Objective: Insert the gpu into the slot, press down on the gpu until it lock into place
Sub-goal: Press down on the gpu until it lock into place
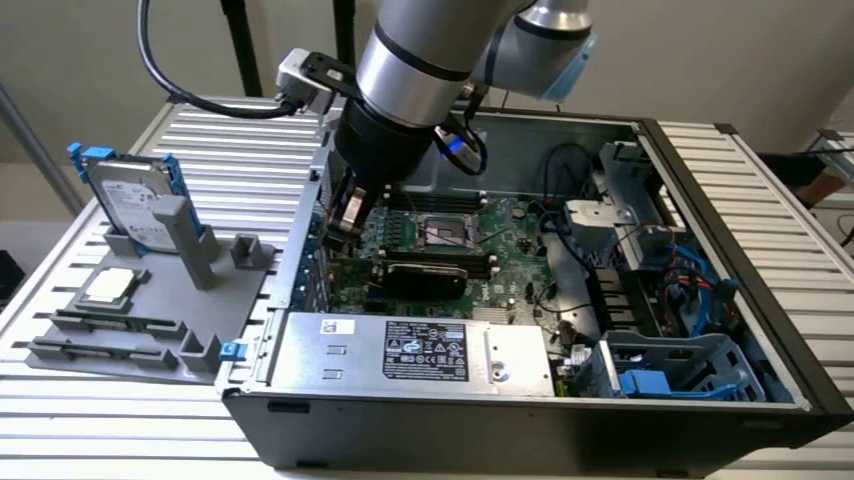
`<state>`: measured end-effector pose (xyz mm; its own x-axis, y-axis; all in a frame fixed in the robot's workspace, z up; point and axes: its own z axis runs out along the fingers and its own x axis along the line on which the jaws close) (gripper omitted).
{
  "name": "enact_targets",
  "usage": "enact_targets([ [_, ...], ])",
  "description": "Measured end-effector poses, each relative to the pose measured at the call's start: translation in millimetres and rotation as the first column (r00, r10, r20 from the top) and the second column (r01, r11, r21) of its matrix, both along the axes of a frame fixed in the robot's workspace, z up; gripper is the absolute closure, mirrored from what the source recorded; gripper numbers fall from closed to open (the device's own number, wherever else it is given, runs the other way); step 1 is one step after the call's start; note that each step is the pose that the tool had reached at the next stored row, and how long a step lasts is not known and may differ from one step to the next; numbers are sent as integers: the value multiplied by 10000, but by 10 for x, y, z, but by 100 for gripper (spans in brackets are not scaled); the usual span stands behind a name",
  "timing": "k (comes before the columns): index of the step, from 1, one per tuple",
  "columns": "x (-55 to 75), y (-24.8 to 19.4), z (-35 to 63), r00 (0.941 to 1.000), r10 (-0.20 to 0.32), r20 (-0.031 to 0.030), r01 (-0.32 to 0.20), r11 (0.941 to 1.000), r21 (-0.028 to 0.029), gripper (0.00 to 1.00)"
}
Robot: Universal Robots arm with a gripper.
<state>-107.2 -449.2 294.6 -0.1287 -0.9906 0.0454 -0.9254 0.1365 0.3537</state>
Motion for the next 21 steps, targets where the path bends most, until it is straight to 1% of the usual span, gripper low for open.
enact_targets([
  [4, 1, -1, -11, 9999, -129, 3, 129, 9999, -11, 89],
  [8, 1, -1, -35, 9998, -219, 33, 220, 9998, -27, 89],
  [12, -2, 3, -38, 9996, -282, 39, 282, 9996, -35, 89],
  [15, -5, 24, -39, 9994, -332, 39, 332, 9994, -37, 89],
  [21, -9, 50, -38, 9992, -393, 39, 393, 9992, -65, 89],
])
